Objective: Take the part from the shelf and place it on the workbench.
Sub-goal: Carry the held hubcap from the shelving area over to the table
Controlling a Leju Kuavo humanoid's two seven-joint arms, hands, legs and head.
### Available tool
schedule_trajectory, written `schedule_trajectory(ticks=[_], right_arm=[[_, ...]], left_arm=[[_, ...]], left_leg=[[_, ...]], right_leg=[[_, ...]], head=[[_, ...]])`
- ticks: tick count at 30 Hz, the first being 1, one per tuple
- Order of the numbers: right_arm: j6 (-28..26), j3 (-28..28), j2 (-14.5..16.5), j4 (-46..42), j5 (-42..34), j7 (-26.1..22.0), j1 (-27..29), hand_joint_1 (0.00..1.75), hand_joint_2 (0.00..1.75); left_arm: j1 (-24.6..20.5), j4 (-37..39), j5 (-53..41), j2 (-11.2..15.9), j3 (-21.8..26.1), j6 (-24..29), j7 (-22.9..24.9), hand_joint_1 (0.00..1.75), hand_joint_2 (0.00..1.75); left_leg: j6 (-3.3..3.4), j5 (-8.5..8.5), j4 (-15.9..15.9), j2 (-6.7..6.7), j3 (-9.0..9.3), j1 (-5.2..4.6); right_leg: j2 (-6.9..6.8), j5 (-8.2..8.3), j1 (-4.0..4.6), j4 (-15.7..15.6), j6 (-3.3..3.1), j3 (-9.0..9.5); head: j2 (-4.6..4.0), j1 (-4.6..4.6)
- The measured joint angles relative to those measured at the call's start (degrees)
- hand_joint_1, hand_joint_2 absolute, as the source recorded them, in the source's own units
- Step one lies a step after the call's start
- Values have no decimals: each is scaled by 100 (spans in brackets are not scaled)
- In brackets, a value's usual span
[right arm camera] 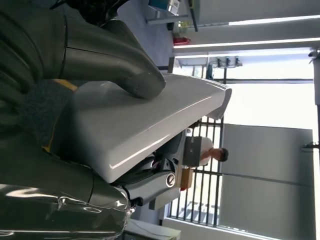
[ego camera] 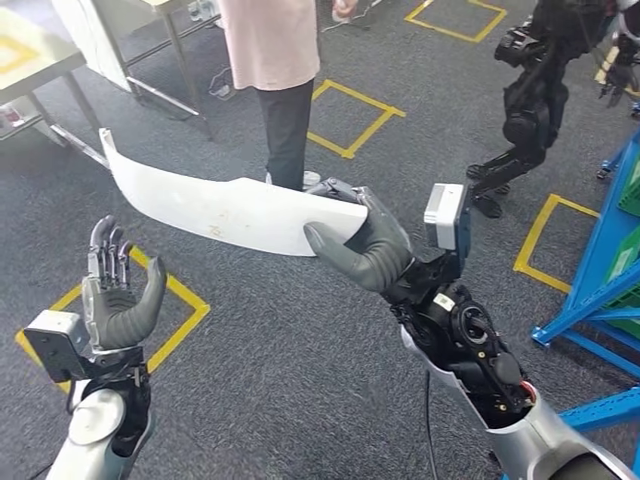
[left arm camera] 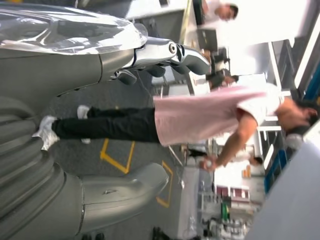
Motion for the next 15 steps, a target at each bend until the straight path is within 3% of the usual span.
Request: schedule_trajectory(ticks=[2, 4, 6, 8, 9, 10, 11, 13, 15], right_arm=[[28, -21, 0, 25, 0, -17, -18, 175, 175], [40, -44, 0, 49, -2, -30, -37, 175, 175], [43, -63, -1, 72, -5, -40, -43, 175, 175], [44, -68, -1, 101, -7, -47, -25, 175, 175], [44, -68, -1, 120, -7, -49, -15, 175, 175], [44, -68, -1, 136, -7, -52, -10, 175, 175], [44, -68, -1, 150, -7, -56, -11, 175, 175], [54, -69, -2, 179, -13, -69, -25, 175, 175], [78, -68, -2, 205, -24, -80, -43, 175, 175]], left_arm=[[34, -16, -15, 10, -1, 44, 27, 0, 175], [65, -45, -24, 16, 0, 59, 38, 0, 175], [80, -65, -29, 15, 1, 59, 39, 0, 175], [97, -65, -29, 13, -1, 58, 39, 0, 175], [107, -65, -29, 14, -1, 58, 39, 0, 175], [114, -65, -29, 15, -1, 58, 38, 0, 175], [118, -66, -30, 16, -1, 58, 36, 0, 175], [124, -73, -33, 19, 0, 59, 23, 0, 175], [134, -87, -40, 26, 1, 63, 8, 0, 175]], left_leg=[[71, 4, 4, -148, 0, 0], [137, 13, -19, -276, 20, 29], [189, 20, -28, -405, 32, 43], [214, 23, -25, -559, 31, 33], [218, 23, -21, -643, 32, 29], [219, 24, -16, -733, 35, 28], [216, 22, -7, -823, 42, 28], [194, 16, 20, -991, 40, 30], [135, 33, 41, -1132, -14, 42]], right_leg=[[-83, -40, 0, -4, 60, 30], [95, -206, -33, 181, 113, -30], [424, -566, -51, 864, 135, -333], [550, -878, -49, 1715, 136, -758], [562, -899, -50, 1929, 134, -889], [569, -798, -54, 1913, 126, -917], [606, -577, -61, 1640, 112, -822], [863, -84, -86, 761, 69, -471], [1065, 76, -94, 208, 38, -227]], head=[[0, 22], [0, 57], [0, 129], [0, 199], [0, 229], [0, 247], [0, 266], [0, 307], [0, 312]])
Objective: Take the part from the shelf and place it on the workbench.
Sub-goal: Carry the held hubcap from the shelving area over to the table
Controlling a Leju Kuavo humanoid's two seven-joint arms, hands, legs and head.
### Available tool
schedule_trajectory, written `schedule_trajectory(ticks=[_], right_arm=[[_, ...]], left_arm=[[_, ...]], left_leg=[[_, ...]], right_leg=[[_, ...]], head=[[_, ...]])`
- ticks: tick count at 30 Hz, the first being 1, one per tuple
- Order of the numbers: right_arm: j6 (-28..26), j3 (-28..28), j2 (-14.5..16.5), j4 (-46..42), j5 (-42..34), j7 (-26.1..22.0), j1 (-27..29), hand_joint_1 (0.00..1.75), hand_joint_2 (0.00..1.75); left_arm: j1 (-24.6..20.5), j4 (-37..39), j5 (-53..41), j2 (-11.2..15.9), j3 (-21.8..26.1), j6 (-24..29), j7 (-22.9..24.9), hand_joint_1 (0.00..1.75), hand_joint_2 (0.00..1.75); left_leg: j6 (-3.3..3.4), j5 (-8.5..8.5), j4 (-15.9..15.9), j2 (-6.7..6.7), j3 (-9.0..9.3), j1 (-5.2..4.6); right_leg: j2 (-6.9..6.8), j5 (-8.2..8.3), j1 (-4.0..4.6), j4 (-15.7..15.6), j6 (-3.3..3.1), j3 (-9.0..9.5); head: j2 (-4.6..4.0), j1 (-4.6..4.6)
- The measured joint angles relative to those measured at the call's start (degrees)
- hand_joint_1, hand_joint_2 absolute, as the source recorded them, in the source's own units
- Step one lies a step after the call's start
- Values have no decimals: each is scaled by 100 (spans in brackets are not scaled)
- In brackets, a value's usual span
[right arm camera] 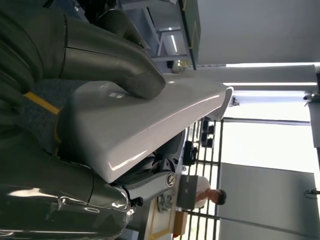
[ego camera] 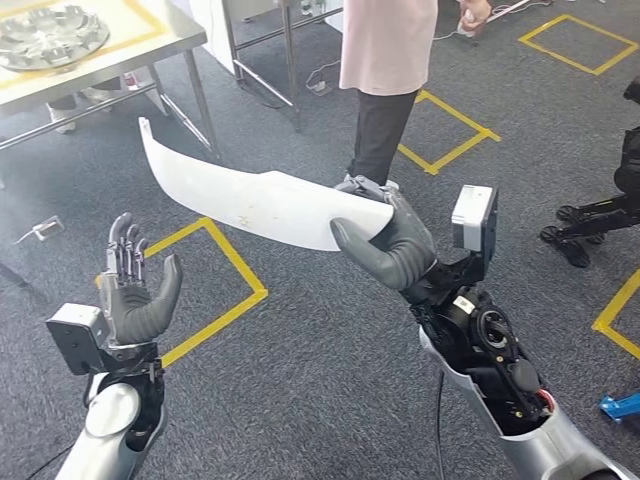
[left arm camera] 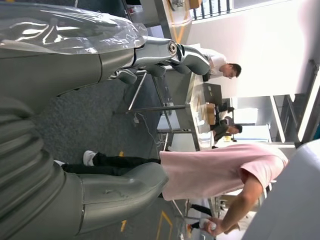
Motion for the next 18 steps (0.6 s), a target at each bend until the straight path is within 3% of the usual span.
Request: schedule_trajectory(ticks=[2, 3, 5, 7, 9, 10, 12, 14, 15, 18], right_arm=[[21, 7, 1, 22, -4, -13, -15, 175, 175], [31, 9, 2, 35, -4, -25, -24, 175, 175], [60, 9, 6, 60, -5, -60, -44, 175, 175], [87, 9, 9, 87, -5, -79, -55, 175, 175], [99, 10, 9, 124, -5, -80, -57, 175, 175], [101, 10, 9, 144, -5, -80, -60, 175, 175], [104, 9, 9, 175, -5, -80, -77, 175, 175], [104, 7, 9, 192, -4, -79, -105, 175, 175], [103, 6, 9, 197, -4, -76, -121, 175, 175], [80, 6, 10, 205, -5, -45, -146, 175, 175]], left_arm=[[24, -12, -5, 17, 1, 19, -5, 0, 175], [39, -21, -7, 28, 1, 37, -9, 0, 175], [41, -45, -5, 51, 1, 73, -13, 0, 175], [38, -57, -2, 61, 0, 86, -15, 0, 175], [62, -58, -1, 68, 0, 89, -14, 0, 175], [70, -59, 2, 73, 0, 89, -13, 0, 175], [71, -73, 10, 86, 0, 89, -13, 0, 175], [55, -99, 14, 89, 0, 88, -12, 0, 175], [47, -111, 15, 89, 0, 83, -11, 0, 175], [36, -127, 33, 94, 0, 42, 9, 0, 175]], left_leg=[[-86, 53, -20, -150, -54, 10], [-124, 47, -10, -127, -73, -1], [-182, -153, 320, 189, -236, -36], [-230, -532, 1095, 587, -618, -18], [-270, -710, 1670, 700, -909, 14], [-281, -651, 1646, 719, -890, 28], [-283, -315, 934, 855, -480, 44], [-229, -94, 190, 1092, -51, 16], [-188, -72, 27, 1154, 39, -2], [-58, -90, -2, 980, 39, -9]], right_leg=[[-86, -27, 2, -94, -29, 71], [-164, -6, -11, -119, -57, 98], [-344, 31, -44, -181, -114, 139], [-521, 34, -31, -191, -143, 143], [-698, 25, -20, -190, -148, 136], [-784, 20, -20, -189, -145, 135], [-939, 0, -20, -187, -118, 152], [-1051, -35, 15, -181, -64, 174], [-1099, -51, 39, -178, -31, 188], [-1201, -108, 46, -175, 61, 233]], head=[[0, -15], [0, -22], [0, -103], [0, -205], [0, -253], [0, -276], [0, -317], [0, -337], [0, -326], [0, -280]])
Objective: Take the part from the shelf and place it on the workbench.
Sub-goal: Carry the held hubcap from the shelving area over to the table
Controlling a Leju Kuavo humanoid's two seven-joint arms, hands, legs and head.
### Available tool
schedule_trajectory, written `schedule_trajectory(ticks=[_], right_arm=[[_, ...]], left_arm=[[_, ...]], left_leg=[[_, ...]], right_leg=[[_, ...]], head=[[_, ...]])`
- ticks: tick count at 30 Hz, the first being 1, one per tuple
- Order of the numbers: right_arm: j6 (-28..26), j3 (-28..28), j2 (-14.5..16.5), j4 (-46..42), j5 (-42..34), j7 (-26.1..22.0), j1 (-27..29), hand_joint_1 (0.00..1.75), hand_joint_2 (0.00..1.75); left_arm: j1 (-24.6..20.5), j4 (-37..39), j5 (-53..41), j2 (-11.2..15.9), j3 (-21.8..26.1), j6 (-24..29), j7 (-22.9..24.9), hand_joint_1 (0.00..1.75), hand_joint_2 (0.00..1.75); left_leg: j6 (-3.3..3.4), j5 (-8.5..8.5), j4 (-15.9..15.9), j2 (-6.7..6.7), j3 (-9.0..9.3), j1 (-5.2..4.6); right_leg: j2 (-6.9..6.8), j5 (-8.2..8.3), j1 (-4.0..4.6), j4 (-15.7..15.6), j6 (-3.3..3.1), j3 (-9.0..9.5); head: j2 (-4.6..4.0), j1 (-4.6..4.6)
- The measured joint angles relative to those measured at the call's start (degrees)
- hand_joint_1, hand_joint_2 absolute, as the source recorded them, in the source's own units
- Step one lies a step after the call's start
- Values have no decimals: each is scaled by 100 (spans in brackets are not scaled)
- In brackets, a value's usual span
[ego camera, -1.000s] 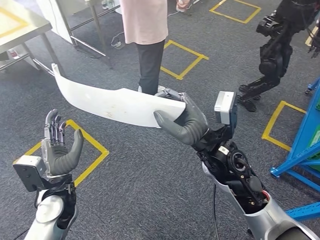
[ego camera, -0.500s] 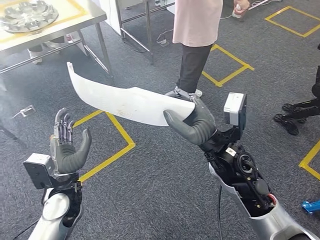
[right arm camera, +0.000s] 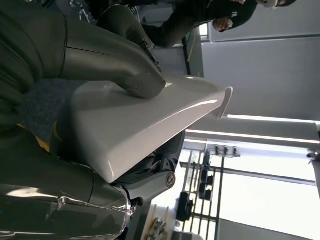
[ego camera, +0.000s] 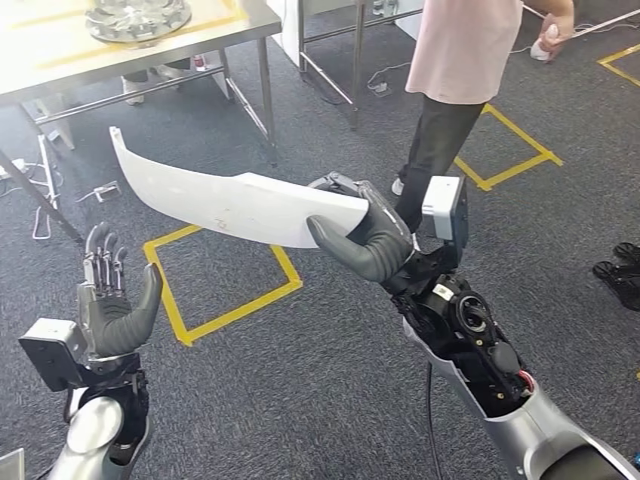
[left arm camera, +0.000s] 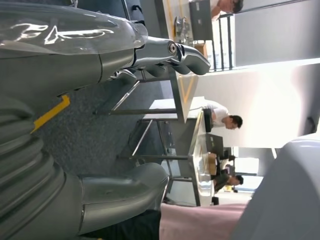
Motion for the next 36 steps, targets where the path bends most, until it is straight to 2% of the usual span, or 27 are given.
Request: schedule_trajectory(ticks=[1, 2, 4, 5, 6, 7, 8, 9, 11, 12, 13, 15, 16, 17, 19, 20, 21, 22, 23, 25, 27, 28, 31, 32, 36], right_arm=[[-11, -2, 0, 0, 0, 10, -1, 175, 175], [-17, -4, -1, -1, 0, 14, -2, 175, 175], [-26, -9, -1, 2, 0, 16, 9, 175, 175], [-30, -9, -1, 6, 0, 16, 21, 175, 175], [-36, -9, -1, 13, 0, 17, 33, 175, 175], [-42, -8, -1, 21, 0, 16, 40, 175, 175], [-50, -8, -1, 27, 0, 16, 41, 175, 175], [-55, -9, -1, 31, 1, 17, 38, 175, 175], [-67, -15, -1, 37, 1, 16, 31, 175, 175], [-72, -20, -1, 40, 2, 17, 25, 175, 175], [-78, -24, -1, 43, 2, 17, 19, 175, 175], [-97, -28, -1, 44, 2, 17, 2, 175, 175], [-109, -29, -1, 46, 2, 17, -2, 175, 175], [-119, -31, -1, 48, 2, 16, -10, 175, 175], [-129, -32, -1, 53, 2, 16, -21, 175, 175], [-132, -32, -1, 56, 2, 15, -23, 175, 175], [-139, -32, -1, 61, 2, 16, -19, 175, 175], [-148, -33, -1, 67, 1, 17, -16, 175, 175], [-157, -33, -1, 73, 1, 16, -14, 175, 175], [-169, -34, -1, 80, 0, 15, -16, 175, 175], [-171, -37, -1, 81, 0, 14, -21, 175, 175], [-172, -39, -1, 82, 0, 14, -22, 175, 175], [-173, -42, -1, 85, 0, 14, -20, 175, 175], [-173, -43, -1, 85, 0, 14, -20, 175, 175], [-173, -43, -1, 85, 0, 14, -21, 175, 175]], left_arm=[[-9, -8, 9, 2, 0, -14, 9, 0, 175], [-22, -16, 14, 2, 0, -23, 13, 0, 175], [-45, -26, 22, -3, -1, -38, 16, 0, 175], [-50, -26, 25, -6, -2, -42, 17, 0, 175], [-50, -26, 27, -8, -2, -46, 18, 0, 175], [-50, -26, 32, -8, -2, -48, 20, 0, 175], [-54, -26, 38, -8, -2, -52, 21, 0, 175], [-59, -26, 43, -8, -2, -57, 22, 0, 175], [-74, -26, 55, -9, -2, -66, 26, 0, 175], [-83, -26, 64, -10, -3, -70, 31, 0, 175], [-90, -25, 77, -10, -3, -76, 37, 0, 175], [-96, -24, 102, -5, -5, -78, 49, 0, 175], [-101, -24, 110, 0, -7, -70, 52, 0, 175], [-113, -24, 115, 5, -9, -62, 55, 0, 175], [-142, -24, 124, 9, -14, -50, 62, 0, 175], [-150, -22, 132, 9, -19, -48, 70, 0, 175], [-151, -21, 142, 9, -25, -46, 81, 0, 175], [-150, -19, 153, 10, -32, -43, 95, 0, 175], [-150, -17, 164, 13, -37, -40, 106, 0, 175], [-158, -17, 178, 16, -40, -34, 116, 0, 175], [-173, -18, 184, 16, -45, -32, 120, 0, 175], [-177, -19, 185, 16, -49, -31, 122, 0, 175], [-178, -19, 193, 16, -57, -29, 127, 0, 175], [-180, -19, 195, 16, -58, -29, 128, 0, 175], [-182, -19, 195, 16, -59, -26, 128, 0, 175]], left_leg=[[41, 4, -8, -66, 8, 13], [79, 11, -20, -129, 18, 30], [131, 13, -25, -260, 26, 34], [143, 12, -24, -336, 25, 26], [149, 12, -21, -423, 26, 17], [152, 12, -16, -512, 28, 10], [151, 12, -8, -604, 31, 7], [147, 9, 3, -696, 36, 6], [120, 9, 29, -856, 22, 7], [94, 18, 39, -923, -6, 13], [60, 36, 39, -988, -40, 24], [-15, 69, 27, -1074, -89, 40], [-52, 41, 71, -978, -115, 25], [-87, -49, 217, -809, -186, 8], [-148, -379, 869, -410, -505, -3], [-175, -548, 1289, -320, -720, 16], [-195, -642, 1609, -284, -888, 36], [-211, -633, 1730, -271, -953, 53], [-221, -522, 1607, -265, -889, 69], [-222, -161, 793, -231, -452, 90], [-169, 21, 136, -199, -96, 81], [-142, 25, 14, -192, -32, 79], [-96, 11, 2, -220, -16, 69], [-80, 5, 3, -226, -11, 61], [-30, -11, 6, -239, -8, 48]], right_leg=[[87, -78, -18, 78, 23, -24], [233, -213, -31, 275, 39, -104], [562, -595, -32, 1049, 44, -453], [637, -748, -25, 1477, 43, -660], [670, -805, -19, 1766, 39, -816], [685, -743, -18, 1830, 29, -875], [702, -570, -19, 1651, 11, -825], [767, -315, -20, 1267, -14, -681], [1049, 51, -39, 500, -67, -376], [1157, 112, -43, 258, -81, -263], [1204, 93, -44, 165, -88, -214], [1089, 82, -48, 82, -105, -143], [1027, 99, -61, 52, -127, -122], [961, 116, -74, 20, -155, -98], [843, 131, -72, -11, -194, -75], [788, 131, -66, -11, -203, -80], [741, 130, -63, -10, -203, -84], [698, 127, -65, -10, -201, -86], [666, 123, -69, -10, -195, -84], [627, 104, -73, -7, -164, -68], [613, 76, -47, 1, -111, -72], [613, 52, -31, 9, -117, -75], [614, 25, -20, 10, -208, -59], [613, 36, -22, -4, -214, -47], [609, 59, -26, -70, -159, -6]], head=[[0, 10], [0, 33], [0, 107], [0, 142], [0, 165], [0, 177], [0, 186], [0, 201], [0, 225], [0, 236], [0, 235], [0, 235], [0, 213], [0, 174], [0, 85], [0, 48], [0, 23], [0, 0], [0, -21], [0, -53], [0, -68], [0, -56], [0, 12], [0, 28], [0, 87]])
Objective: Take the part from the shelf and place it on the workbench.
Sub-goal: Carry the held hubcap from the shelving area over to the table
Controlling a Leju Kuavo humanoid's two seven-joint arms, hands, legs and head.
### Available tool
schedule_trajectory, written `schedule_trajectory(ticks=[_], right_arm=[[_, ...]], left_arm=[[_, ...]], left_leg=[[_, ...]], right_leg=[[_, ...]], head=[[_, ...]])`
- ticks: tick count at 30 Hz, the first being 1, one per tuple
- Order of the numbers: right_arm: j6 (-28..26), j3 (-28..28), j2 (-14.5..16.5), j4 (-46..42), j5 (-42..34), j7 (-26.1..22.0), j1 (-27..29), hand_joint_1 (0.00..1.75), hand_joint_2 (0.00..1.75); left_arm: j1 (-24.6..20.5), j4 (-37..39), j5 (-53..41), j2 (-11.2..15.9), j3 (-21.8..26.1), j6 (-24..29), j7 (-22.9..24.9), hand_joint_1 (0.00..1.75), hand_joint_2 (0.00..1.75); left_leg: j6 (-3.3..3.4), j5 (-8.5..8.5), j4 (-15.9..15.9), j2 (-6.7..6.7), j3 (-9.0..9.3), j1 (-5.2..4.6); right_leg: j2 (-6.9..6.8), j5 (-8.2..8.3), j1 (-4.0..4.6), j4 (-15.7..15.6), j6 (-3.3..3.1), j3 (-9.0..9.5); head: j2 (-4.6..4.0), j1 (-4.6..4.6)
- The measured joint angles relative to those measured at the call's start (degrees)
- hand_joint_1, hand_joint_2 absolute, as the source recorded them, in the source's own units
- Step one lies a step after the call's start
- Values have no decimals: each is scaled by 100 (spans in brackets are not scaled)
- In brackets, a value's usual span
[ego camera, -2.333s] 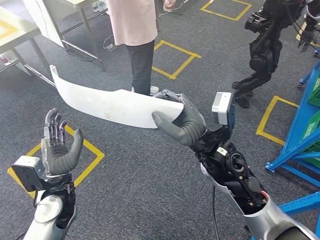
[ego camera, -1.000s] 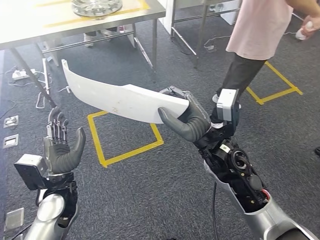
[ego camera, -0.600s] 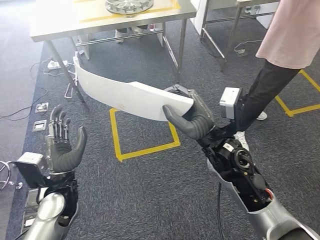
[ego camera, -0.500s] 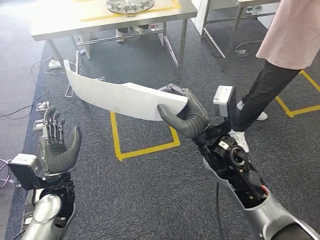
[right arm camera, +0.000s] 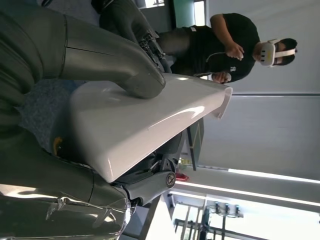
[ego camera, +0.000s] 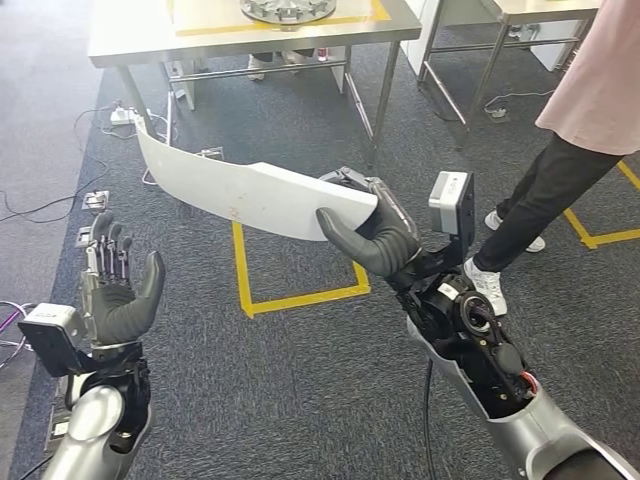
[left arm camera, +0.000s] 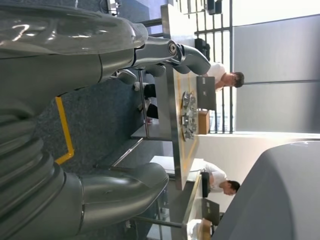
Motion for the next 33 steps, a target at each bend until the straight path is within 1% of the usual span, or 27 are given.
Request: schedule_trajectory(ticks=[3, 4, 5, 9, 18, 20, 22, 24, 25, 26, 27, 28, 29, 30, 31, 32, 33], right_arm=[[-5, 0, 0, 1, -1, 3, 0, 175, 175], [-9, 0, 0, 2, -2, 6, 0, 175, 175], [-13, 0, 0, 3, -3, 13, 0, 175, 175], [-44, 0, 0, 4, -4, 48, 1, 175, 175], [-91, 4, 0, 4, -65, 89, 6, 175, 175], [-90, 8, 0, 5, -79, 86, 7, 175, 175], [-83, 11, 0, 6, -81, 74, 8, 175, 175], [-70, 13, 0, 6, -81, 52, 6, 175, 175], [-64, 12, 0, 7, -81, 40, 3, 175, 175], [-58, 11, 0, 8, -81, 32, -2, 175, 175], [-53, 11, 0, 12, -81, 27, -1, 175, 175], [-49, 11, 0, 18, -81, 23, 4, 175, 175], [-46, 11, 0, 26, -81, 22, 16, 175, 175], [-44, 13, 0, 36, -81, 22, 30, 175, 175], [-42, 14, 0, 45, -81, 22, 40, 175, 175], [-40, 14, 0, 50, -81, 21, 45, 175, 175], [-39, 14, 0, 54, -81, 21, 45, 175, 175]], left_arm=[[0, 1, 1, 0, -1, 31, -7, 0, 175], [0, 1, 3, 0, -2, 42, -10, 0, 175], [0, 0, 9, 0, -3, 51, -12, 0, 175], [-1, 0, 73, 2, -13, 64, -9, 0, 175], [-7, 0, 161, 14, -55, 14, 35, 0, 175], [-8, 1, 162, 18, -55, -18, 38, 0, 175], [-11, 1, 163, 27, -55, -47, 39, 0, 175], [-17, -1, 163, 35, -55, -71, 31, 0, 175], [-25, -2, 163, 37, -55, -80, 23, 0, 175], [-35, -2, 162, 37, -55, -83, 15, 0, 175], [-40, -1, 161, 37, -55, -86, 11, 0, 175], [-45, -1, 161, 37, -55, -88, 8, 0, 175], [-41, 0, 160, 37, -55, -88, 8, 0, 175], [-32, 0, 160, 37, -55, -89, 8, 0, 175], [-24, 0, 160, 37, -55, -89, 8, 0, 175], [-19, 0, 160, 37, -55, -88, 8, 0, 175], [-16, 0, 160, 37, -55, -89, 8, 0, 175]], left_leg=[[14, -7, 3, 0, 0, -6], [16, -7, 3, 0, 0, -7], [17, -8, 4, 1, 0, -7], [19, -8, 2, 2, 4, -7], [12, -3, -16, 5, 17, -2], [33, -16, 3, 4, 12, -15], [68, -37, 19, 2, 7, -31], [105, -30, -46, 0, 52, -14], [127, -23, -97, -1, 98, 3], [151, -16, -146, -1, 148, 21], [170, -17, -177, 0, 191, 35], [181, -30, -184, -1, 214, 29], [185, -46, -181, -5, 230, 25], [178, -66, -177, -14, 249, 24], [162, -91, -170, -28, 272, 29], [138, -124, -154, -46, 301, 41], [105, -166, -129, -66, 332, 55]], right_leg=[[0, 6, -8, -30, 106, 13], [0, 7, -11, -36, 133, 15], [1, 7, -12, -38, 145, 16], [1, 7, -5, -37, 157, 15], [2, 5, 13, -33, 155, 15], [1, 5, -1, -42, 169, 20], [-6, 2, -23, -59, 196, 32], [-12, -15, -28, -69, 222, 43], [-2, -68, -30, 5, 227, 13], [16, -174, -29, 209, 228, -79], [37, -324, -38, 548, 225, -247], [54, -492, -36, 983, 225, -467], [63, -619, -40, 1405, 231, -705], [66, -651, -46, 1674, 240, -883], [66, -567, -56, 1720, 252, -959], [66, -364, -71, 1518, 266, -914], [66, -94, -92, 1127, 284, -773]], head=[[0, 25], [0, 27], [0, 26], [0, 3], [0, -49], [0, -62], [0, -81], [0, -90], [0, -83], [0, -65], [0, -35], [0, -10], [0, 14], [0, 31], [0, 42], [0, 55], [0, 72]])
